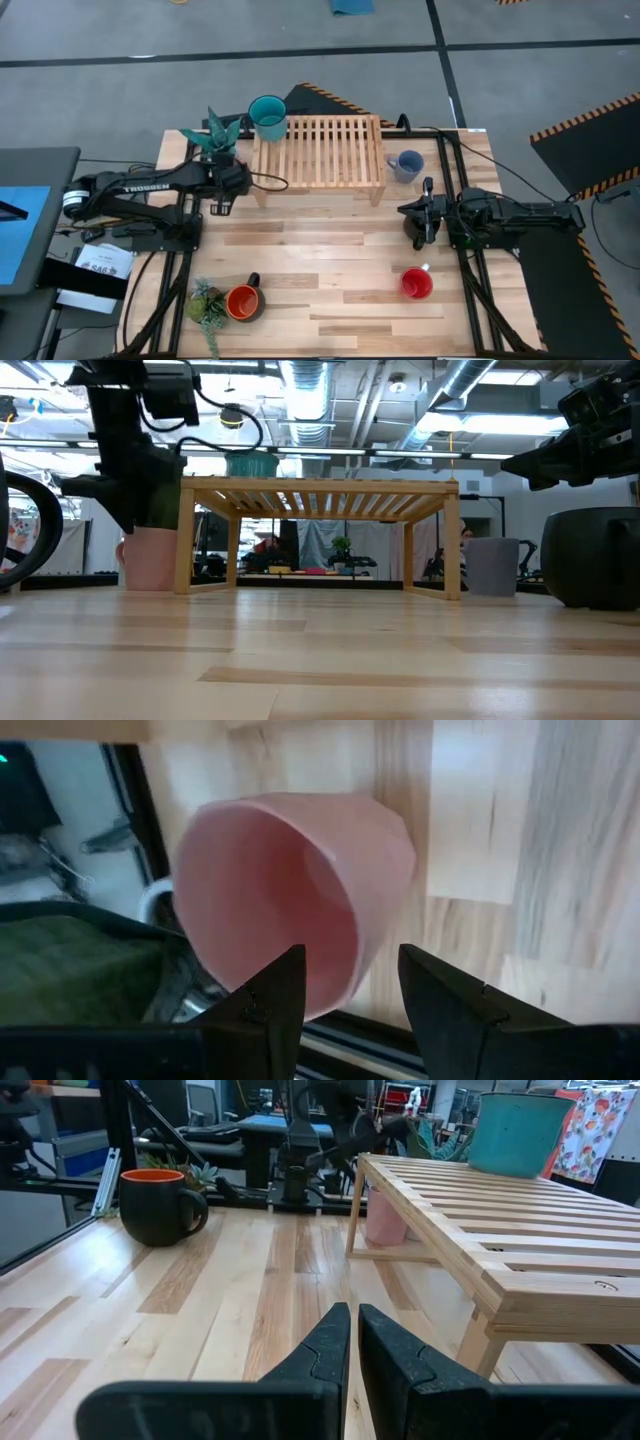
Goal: Place coffee mugs
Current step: Put the pink mug onto the shelf
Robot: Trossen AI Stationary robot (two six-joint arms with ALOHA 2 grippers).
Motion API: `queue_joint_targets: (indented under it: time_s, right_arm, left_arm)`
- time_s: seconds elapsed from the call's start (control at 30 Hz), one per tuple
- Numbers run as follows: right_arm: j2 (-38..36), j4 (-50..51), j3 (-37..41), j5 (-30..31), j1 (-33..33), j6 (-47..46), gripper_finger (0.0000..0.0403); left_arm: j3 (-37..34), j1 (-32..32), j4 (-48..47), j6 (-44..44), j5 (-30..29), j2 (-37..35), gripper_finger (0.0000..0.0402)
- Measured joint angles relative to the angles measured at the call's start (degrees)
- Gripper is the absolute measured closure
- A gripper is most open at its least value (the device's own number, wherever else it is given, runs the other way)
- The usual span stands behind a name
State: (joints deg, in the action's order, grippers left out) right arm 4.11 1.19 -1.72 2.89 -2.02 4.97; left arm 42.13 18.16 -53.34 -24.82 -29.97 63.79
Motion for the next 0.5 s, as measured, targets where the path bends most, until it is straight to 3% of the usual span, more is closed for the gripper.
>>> queue_joint_targets:
  time_s: [0.5]
  right_arm:
    - [0.0,0.0,0.0,0.0,0.0,0.0,0.0351]
  left_arm:
    - [0.0,3.3,1.6,-0.8,2.1,3.0,0.0257]
